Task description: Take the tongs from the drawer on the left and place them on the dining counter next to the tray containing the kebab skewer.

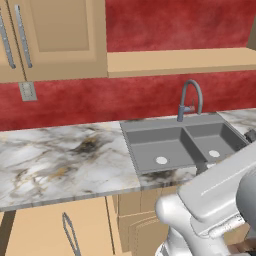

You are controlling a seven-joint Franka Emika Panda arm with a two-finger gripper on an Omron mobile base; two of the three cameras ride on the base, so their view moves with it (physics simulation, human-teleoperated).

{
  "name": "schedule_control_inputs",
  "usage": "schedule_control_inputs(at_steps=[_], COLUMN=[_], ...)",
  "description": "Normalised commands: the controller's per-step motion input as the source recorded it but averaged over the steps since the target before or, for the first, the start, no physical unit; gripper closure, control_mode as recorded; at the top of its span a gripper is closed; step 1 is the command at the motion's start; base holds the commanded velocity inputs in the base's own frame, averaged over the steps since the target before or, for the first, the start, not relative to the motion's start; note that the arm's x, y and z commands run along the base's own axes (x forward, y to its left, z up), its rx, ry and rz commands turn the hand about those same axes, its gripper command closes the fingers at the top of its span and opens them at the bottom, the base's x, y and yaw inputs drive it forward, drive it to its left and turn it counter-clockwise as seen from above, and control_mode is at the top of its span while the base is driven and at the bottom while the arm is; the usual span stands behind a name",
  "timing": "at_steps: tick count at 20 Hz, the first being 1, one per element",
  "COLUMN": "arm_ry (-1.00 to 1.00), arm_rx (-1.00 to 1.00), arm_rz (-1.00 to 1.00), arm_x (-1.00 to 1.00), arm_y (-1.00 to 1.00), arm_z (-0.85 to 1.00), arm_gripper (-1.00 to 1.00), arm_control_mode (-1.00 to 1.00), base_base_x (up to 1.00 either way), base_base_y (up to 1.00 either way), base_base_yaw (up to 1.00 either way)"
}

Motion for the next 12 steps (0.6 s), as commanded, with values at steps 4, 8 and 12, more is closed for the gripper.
schedule_control_inputs(at_steps=[4,8,12], arm_ry=[0.12,0.29,0.47], arm_rx=[0.09,0.05,0.00], arm_rz=[-0.03,-0.03,0.00], arm_x=[0.81,0.92,1.00], arm_y=[-0.55,-0.24,0.00], arm_z=[0.00,-0.01,-0.01], arm_gripper=[-1.00,-1.00,-1.00], arm_control_mode=[-1.00,-1.00,-1.00], base_base_x=[0.00,0.00,0.00], base_base_y=[0.00,0.00,0.00], base_base_yaw=[0.00,0.00,0.00])
